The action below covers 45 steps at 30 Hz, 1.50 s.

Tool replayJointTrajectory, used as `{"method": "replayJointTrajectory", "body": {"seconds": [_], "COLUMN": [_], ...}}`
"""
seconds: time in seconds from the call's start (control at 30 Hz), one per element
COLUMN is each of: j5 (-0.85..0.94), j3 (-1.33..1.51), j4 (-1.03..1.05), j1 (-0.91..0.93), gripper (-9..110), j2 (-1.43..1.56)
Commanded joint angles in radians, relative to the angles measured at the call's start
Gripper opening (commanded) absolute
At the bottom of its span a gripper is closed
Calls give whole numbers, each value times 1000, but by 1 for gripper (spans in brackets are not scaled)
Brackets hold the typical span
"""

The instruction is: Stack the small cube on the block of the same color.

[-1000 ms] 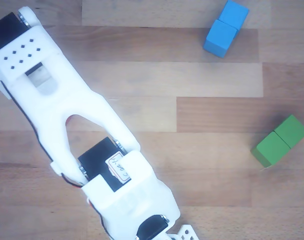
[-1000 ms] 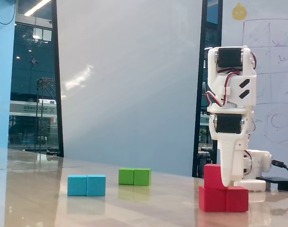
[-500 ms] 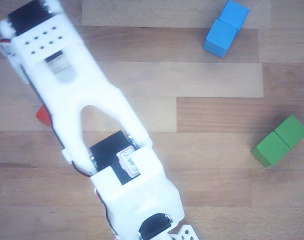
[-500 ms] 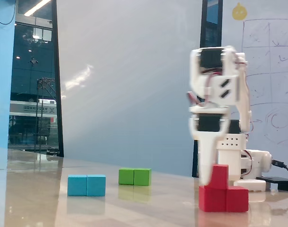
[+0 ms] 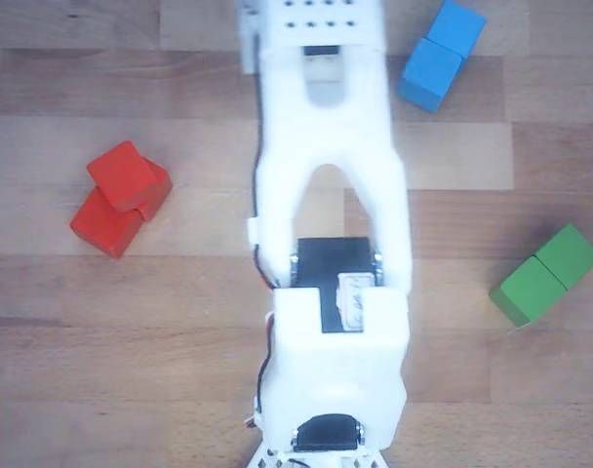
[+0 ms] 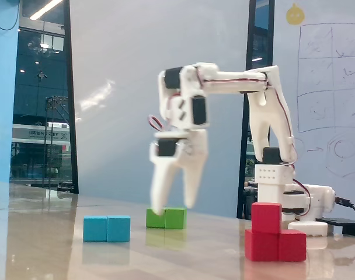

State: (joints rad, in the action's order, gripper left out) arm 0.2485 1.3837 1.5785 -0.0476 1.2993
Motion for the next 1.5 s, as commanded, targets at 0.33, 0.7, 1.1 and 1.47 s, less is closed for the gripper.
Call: {"method": "replayJointTrajectory", "body": {"seconds": [0.33, 0.7, 1.1, 1.47], "j5": [-43, -83, -89, -91], "j3": [282, 724, 1135, 1450], "j4": [-229, -380, -443, -526], "j1": [120, 117, 107, 44], "gripper": [22, 2, 0, 0], "j2": [508, 822, 1129, 1505]}}
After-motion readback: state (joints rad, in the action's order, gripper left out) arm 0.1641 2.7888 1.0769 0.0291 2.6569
